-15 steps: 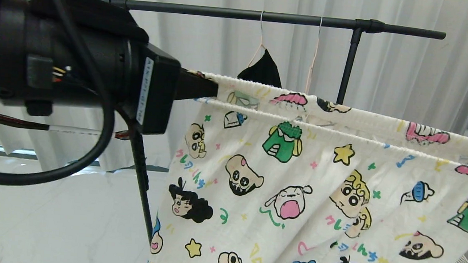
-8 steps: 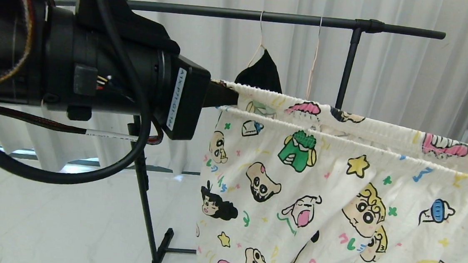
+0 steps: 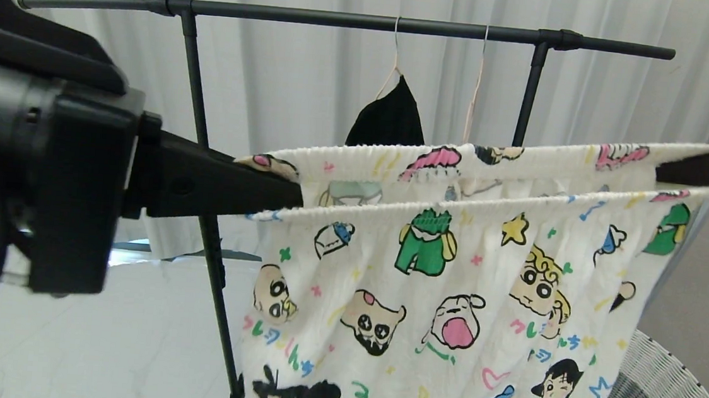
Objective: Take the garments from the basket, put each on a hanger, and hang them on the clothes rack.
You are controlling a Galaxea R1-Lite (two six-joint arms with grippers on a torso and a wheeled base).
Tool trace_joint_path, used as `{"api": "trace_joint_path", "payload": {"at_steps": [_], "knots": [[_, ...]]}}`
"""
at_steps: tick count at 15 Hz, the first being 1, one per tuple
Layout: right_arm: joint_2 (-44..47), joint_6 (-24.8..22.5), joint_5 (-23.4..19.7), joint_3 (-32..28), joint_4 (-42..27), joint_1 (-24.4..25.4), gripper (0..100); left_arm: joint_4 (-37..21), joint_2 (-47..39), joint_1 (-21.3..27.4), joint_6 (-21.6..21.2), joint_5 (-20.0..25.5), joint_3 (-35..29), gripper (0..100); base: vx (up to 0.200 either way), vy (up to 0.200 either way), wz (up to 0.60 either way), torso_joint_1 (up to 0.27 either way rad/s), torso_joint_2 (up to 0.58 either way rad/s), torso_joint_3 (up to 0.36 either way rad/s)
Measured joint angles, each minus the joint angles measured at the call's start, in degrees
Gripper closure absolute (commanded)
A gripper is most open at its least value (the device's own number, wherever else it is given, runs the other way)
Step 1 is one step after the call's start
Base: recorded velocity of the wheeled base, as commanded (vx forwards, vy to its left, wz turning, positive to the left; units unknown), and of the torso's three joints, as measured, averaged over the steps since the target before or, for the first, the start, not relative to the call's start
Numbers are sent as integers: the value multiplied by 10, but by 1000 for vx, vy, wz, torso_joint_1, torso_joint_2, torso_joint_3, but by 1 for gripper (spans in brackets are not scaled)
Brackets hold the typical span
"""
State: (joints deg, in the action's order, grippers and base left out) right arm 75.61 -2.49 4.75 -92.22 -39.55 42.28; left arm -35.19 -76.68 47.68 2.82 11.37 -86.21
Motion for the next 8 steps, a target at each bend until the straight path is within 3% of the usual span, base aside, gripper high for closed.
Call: {"api": "trace_joint_path", "payload": {"at_steps": [3, 5, 8], "knots": [[42, 0, 0, -39, 20, -5, 100, -4, 26, 79, 63, -2, 9, 100, 0, 0, 0, 0, 0, 0], [61, 0, 0, -60, 20, -6, 100, -5, 36, 116, 74, -11, 20, 100, 0, 0, 0, 0, 0, 0], [75, 0, 0, -66, 20, -6, 100, -5, 42, 129, 74, -13, 25, 100, 0, 0, 0, 0, 0, 0]]}}
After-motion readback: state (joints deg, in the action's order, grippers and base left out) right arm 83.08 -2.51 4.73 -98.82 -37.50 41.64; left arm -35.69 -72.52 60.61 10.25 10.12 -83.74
